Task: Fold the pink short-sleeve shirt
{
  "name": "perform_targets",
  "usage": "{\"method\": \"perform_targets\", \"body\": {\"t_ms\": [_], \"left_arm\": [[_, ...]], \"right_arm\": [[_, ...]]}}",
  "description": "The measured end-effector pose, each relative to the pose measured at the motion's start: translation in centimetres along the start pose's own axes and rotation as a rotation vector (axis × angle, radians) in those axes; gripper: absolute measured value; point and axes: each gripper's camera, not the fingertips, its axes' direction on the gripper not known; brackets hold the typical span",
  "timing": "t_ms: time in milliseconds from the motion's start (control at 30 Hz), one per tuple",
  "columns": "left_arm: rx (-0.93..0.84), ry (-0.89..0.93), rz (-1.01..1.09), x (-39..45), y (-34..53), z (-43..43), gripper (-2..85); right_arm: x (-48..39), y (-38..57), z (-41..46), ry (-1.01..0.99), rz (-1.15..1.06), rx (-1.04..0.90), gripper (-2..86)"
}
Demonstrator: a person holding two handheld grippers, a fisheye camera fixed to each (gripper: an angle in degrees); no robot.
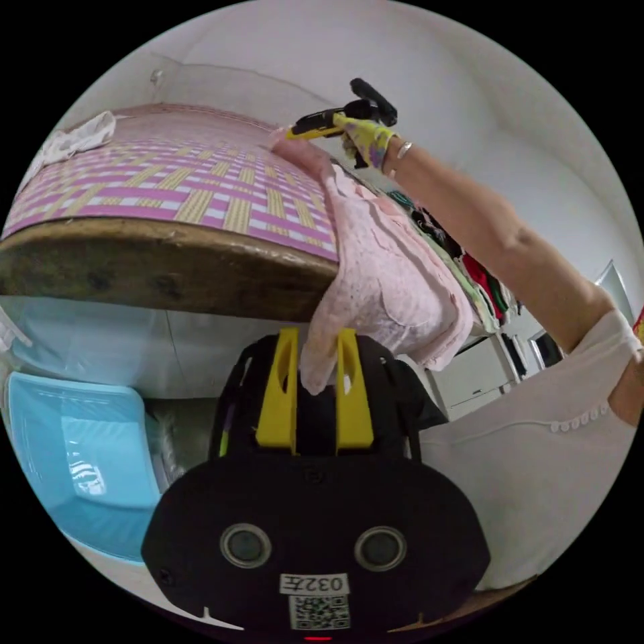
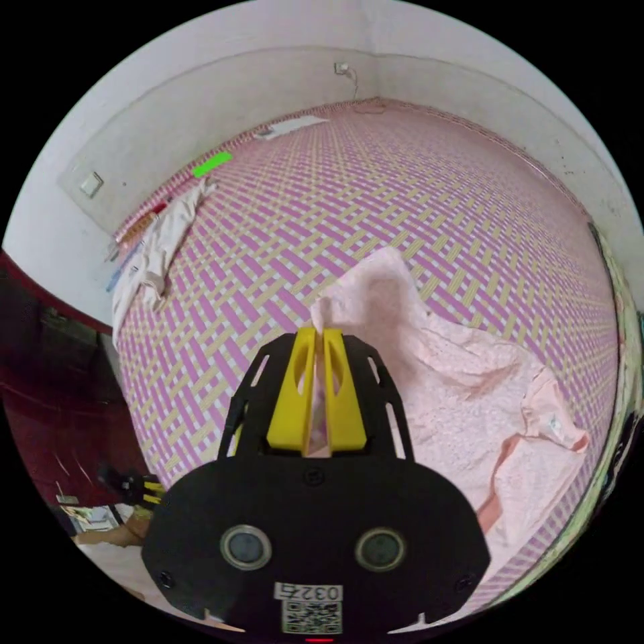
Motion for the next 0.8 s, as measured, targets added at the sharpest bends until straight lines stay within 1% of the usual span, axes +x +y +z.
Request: {"method": "perform_targets", "body": {"t_ms": [67,133,200,233,300,333,400,433,500,533,600,700,767,800], "left_arm": [[0.038,0.09,0.012,-0.5,0.2,-0.5,0.2],[0.036,0.125,0.046,-0.2,0.0,-1.3,-0.4],[0.023,0.142,0.112,1.6,-0.8,-2.7,-0.8],[0.031,0.153,0.13,2.3,-1.1,-3.2,-0.8],[0.074,0.211,0.229,5.8,-2.6,-4.8,-1.0],[0.073,0.216,0.26,6.9,-3.1,-5.0,-1.1],[0.019,0.224,0.373,11.9,-5.1,-4.3,-1.4],[-0.001,0.235,0.402,13.1,-5.6,-3.9,-1.4],[-0.104,0.275,0.467,17.5,-7.2,-0.6,-1.4],[-0.137,0.271,0.477,18.4,-7.5,0.6,-1.4],[-0.309,0.184,0.485,20.8,-8.1,6.8,-1.2],[-0.466,0.063,0.479,21.6,-7.8,13.2,-1.2],[-0.5,0.066,0.444,21.1,-7.8,15.2,-1.2],[-0.506,0.098,0.427,20.8,-7.7,16.0,-1.2]], "right_arm": [[2.7,1.1,-3.0,-0.095,0.042,0.077,-0.4],[6.2,2.8,-6.4,-0.213,0.102,0.176,-0.4],[11.7,6.5,-11.2,-0.388,0.209,0.346,-0.5],[13.2,7.7,-12.4,-0.434,0.236,0.392,-0.5],[18.8,13.0,-16.6,-0.577,0.327,0.559,-0.4],[20.2,14.5,-17.6,-0.594,0.35,0.598,-0.4],[25.3,20.5,-20.6,-0.615,0.442,0.724,-0.4],[26.6,21.9,-21.0,-0.611,0.471,0.746,-0.4],[31.7,27.4,-21.3,-0.603,0.628,0.802,-0.3],[32.9,28.6,-21.0,-0.608,0.668,0.809,-0.3],[37.1,32.1,-19.3,-0.583,0.812,0.766,0.0],[40.3,34.8,-17.1,-0.575,0.905,0.71,1.4],[41.5,35.5,-16.4,-0.608,0.91,0.697,3.1],[42.0,35.9,-16.3,-0.634,0.895,0.7,4.3]]}}
